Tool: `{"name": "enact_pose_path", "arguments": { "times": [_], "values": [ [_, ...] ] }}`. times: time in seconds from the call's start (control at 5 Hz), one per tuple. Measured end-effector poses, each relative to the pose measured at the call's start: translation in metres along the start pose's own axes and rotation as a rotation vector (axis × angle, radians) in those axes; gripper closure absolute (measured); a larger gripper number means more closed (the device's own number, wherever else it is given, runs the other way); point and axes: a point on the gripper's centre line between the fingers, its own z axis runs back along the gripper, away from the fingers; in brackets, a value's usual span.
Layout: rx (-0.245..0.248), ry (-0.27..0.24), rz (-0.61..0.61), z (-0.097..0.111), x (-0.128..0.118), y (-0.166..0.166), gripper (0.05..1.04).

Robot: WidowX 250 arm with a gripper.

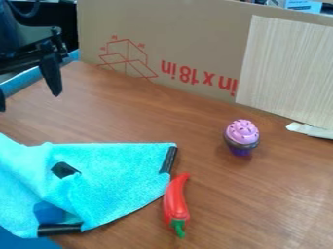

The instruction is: Unfold the cloth from bottom right to top left

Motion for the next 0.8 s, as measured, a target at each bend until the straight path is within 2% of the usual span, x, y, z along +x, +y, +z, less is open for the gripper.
{"name": "enact_pose_path", "arguments": {
  "times": [0.2,0.4,0.8],
  "values": [
    [0.013,0.015,0.002,-0.003,-0.003,0.001,0.083],
    [0.071,0.047,-0.011,-0.010,-0.011,-0.005,0.083],
    [0.169,0.061,-0.033,-0.016,-0.017,-0.010,0.083]
  ]
}}
